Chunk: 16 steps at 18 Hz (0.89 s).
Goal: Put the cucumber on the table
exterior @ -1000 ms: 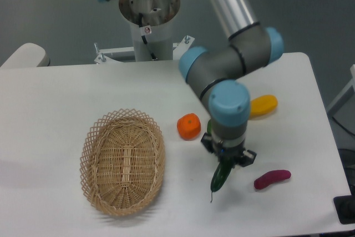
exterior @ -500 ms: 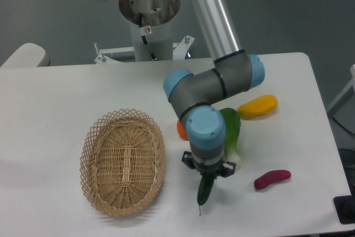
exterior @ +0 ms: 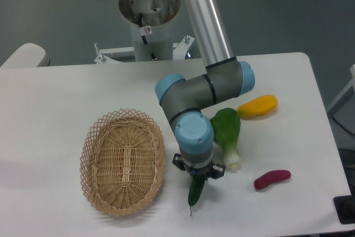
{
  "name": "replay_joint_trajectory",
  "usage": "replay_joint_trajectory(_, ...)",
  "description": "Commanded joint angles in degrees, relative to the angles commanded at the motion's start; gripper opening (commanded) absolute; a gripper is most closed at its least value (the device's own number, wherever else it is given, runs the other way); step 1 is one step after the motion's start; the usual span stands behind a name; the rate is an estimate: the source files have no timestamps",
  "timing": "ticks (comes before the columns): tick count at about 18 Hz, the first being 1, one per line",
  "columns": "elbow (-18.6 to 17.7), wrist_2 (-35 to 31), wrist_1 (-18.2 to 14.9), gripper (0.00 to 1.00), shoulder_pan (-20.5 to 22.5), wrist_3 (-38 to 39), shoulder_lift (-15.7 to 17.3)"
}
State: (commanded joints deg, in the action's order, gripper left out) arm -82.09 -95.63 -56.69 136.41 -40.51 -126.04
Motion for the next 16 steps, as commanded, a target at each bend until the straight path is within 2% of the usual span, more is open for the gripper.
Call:
replay_joint_trajectory(3,1.1,0.0,-0.3,1.00,0.1,-2.3,1.2)
replay_joint_trajectory(6,1.5,0.0,-1.5,1.00,1.4,-9.5,3.9)
replay_joint_trajectory(13,1.8,0.3,-9.4,1.00,7.8,-24.3,10.8)
replay_joint_trajectory(16,1.9,0.5,-10.6,1.00,9.6,-28.3,12.1)
